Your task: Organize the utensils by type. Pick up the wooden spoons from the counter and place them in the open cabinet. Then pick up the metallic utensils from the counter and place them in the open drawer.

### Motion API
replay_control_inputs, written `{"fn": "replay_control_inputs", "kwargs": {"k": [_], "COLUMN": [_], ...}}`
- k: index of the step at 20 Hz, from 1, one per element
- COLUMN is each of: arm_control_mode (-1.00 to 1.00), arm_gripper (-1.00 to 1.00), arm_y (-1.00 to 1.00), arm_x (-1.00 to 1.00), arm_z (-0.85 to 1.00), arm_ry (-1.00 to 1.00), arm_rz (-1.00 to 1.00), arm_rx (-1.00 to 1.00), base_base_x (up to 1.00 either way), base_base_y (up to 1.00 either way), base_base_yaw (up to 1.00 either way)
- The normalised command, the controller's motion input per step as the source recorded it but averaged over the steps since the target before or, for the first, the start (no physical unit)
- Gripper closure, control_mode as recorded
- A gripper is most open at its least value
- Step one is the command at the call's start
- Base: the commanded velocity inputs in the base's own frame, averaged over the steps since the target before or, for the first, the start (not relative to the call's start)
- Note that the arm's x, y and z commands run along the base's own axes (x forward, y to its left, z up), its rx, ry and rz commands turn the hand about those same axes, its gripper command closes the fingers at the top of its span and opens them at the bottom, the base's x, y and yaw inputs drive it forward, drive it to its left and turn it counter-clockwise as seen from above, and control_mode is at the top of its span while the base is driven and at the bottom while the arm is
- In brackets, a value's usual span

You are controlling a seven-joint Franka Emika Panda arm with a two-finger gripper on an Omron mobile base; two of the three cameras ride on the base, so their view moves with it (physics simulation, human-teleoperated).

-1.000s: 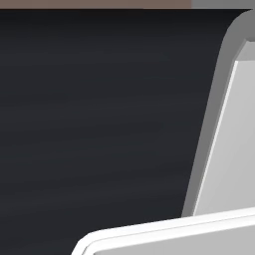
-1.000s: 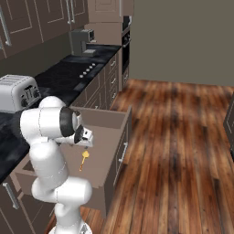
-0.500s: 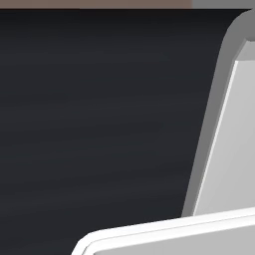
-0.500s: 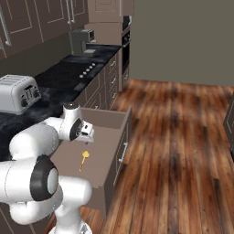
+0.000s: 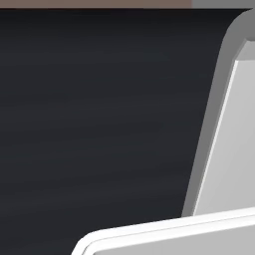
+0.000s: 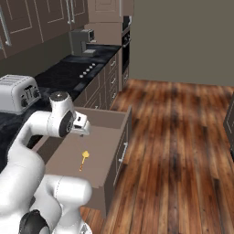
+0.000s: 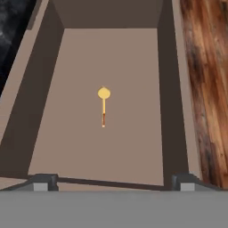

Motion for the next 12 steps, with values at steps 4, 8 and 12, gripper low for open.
{"fn": "replay_control_inputs", "kwargs": {"k": [4, 8, 12], "arm_control_mode": [-1.0, -1.0, -1.0], "arm_gripper": [-1.0, -1.0, -1.0], "arm_y": [0.0, -0.06, -0.09], "arm_x": [-0.38, -0.44, -0.42], "arm_z": [1.0, 1.0, 1.0], "arm_ry": [-0.05, -0.04, -0.04], "arm_rz": [0.0, 0.0, 0.0], "arm_rx": [-0.05, -0.06, -0.04], "base_base_x": [0.0, 0.0, 0.0], "base_base_y": [0.0, 0.0, 0.0], "base_base_yaw": [0.0, 0.0, 0.0]}}
